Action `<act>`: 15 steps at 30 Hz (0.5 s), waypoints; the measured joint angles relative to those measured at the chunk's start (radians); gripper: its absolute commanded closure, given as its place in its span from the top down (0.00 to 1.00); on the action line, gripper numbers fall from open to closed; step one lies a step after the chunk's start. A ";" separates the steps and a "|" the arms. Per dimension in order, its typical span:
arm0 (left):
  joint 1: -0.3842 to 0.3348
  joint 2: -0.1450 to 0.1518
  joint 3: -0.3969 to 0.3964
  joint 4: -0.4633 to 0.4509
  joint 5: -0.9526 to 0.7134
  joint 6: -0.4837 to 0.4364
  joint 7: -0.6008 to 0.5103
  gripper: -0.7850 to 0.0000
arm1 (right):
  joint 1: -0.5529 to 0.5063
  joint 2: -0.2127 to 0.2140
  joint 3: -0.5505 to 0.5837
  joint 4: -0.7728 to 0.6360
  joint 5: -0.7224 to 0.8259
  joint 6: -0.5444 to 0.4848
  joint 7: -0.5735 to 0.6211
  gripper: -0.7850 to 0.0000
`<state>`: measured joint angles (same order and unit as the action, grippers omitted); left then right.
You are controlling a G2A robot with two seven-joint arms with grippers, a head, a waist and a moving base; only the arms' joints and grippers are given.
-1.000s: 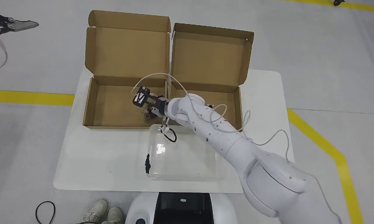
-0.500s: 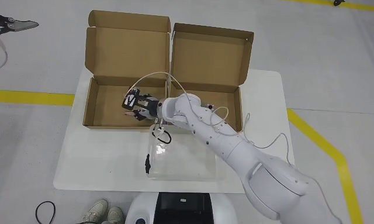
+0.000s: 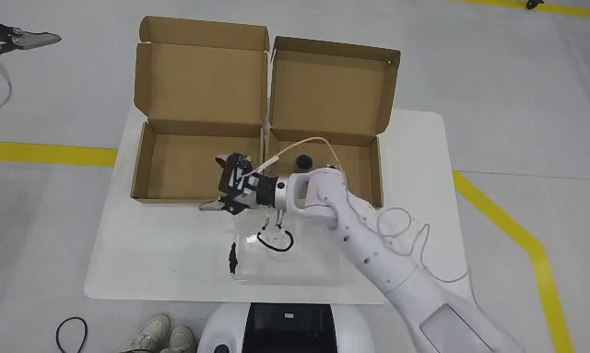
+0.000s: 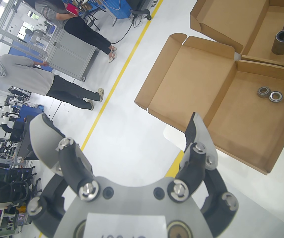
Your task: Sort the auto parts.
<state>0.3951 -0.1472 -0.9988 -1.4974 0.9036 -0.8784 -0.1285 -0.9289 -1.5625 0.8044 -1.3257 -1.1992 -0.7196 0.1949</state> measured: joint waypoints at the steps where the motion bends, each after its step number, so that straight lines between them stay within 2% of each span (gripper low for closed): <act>1: 0.000 0.000 0.000 0.000 0.000 0.000 0.000 1.00 | -0.026 0.010 0.023 -0.028 -0.008 -0.002 -0.007 1.00; 6: 0.000 0.000 0.000 0.000 0.000 0.000 0.000 1.00 | -0.165 0.057 0.153 -0.142 -0.050 -0.011 -0.084 1.00; 15: 0.000 0.000 0.000 0.000 0.000 0.000 0.000 1.00 | -0.351 0.108 0.316 -0.256 -0.102 0.031 -0.186 1.00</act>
<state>0.3951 -0.1472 -0.9988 -1.4974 0.9036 -0.8784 -0.1285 -1.2800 -1.4540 1.1206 -1.5821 -1.3010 -0.6891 0.0084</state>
